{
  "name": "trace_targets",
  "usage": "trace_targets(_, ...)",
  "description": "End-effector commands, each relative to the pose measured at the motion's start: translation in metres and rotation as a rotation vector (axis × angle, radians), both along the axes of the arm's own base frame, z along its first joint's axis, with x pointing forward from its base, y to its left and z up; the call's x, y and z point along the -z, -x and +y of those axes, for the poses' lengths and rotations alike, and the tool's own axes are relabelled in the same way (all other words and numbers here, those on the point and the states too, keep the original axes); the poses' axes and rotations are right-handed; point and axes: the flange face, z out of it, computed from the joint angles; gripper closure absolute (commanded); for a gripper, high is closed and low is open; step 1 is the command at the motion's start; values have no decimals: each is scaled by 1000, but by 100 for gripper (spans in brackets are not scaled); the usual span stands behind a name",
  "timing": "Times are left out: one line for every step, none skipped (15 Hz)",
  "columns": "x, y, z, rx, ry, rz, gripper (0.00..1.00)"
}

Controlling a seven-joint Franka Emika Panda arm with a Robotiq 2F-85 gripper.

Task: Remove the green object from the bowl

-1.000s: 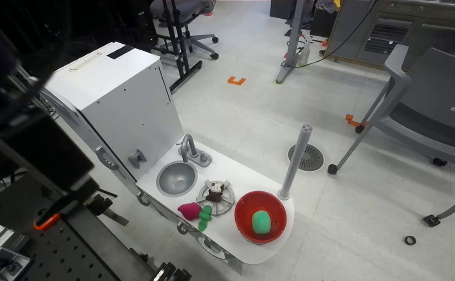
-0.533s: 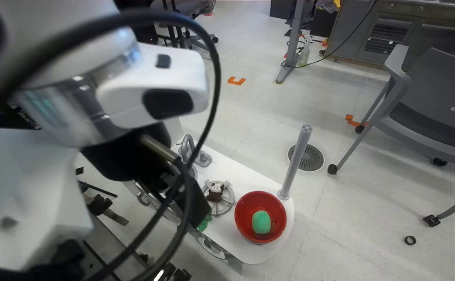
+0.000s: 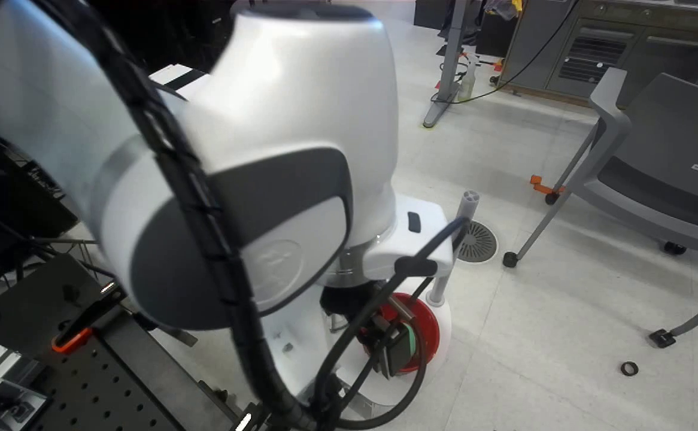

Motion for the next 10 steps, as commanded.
trace_targets(56,-40,-13,102,-36,-29,0)
trace_targets(70,-49,-16,131,-61,-45,0)
trace_targets(85,-57,-21,156,-47,-42,0)
trace_targets(97,-64,-26,173,-37,-48,0)
trace_targets(114,-71,-30,193,-28,-31,0)
trace_targets(126,-78,-35,214,-13,-28,0)
trace_targets(141,-84,-38,234,1,-14,0)
trace_targets(151,-89,-40,254,9,-5,0)
trace_targets(164,-93,-41,276,15,14,0)
trace_targets(174,-96,-43,291,19,27,0)
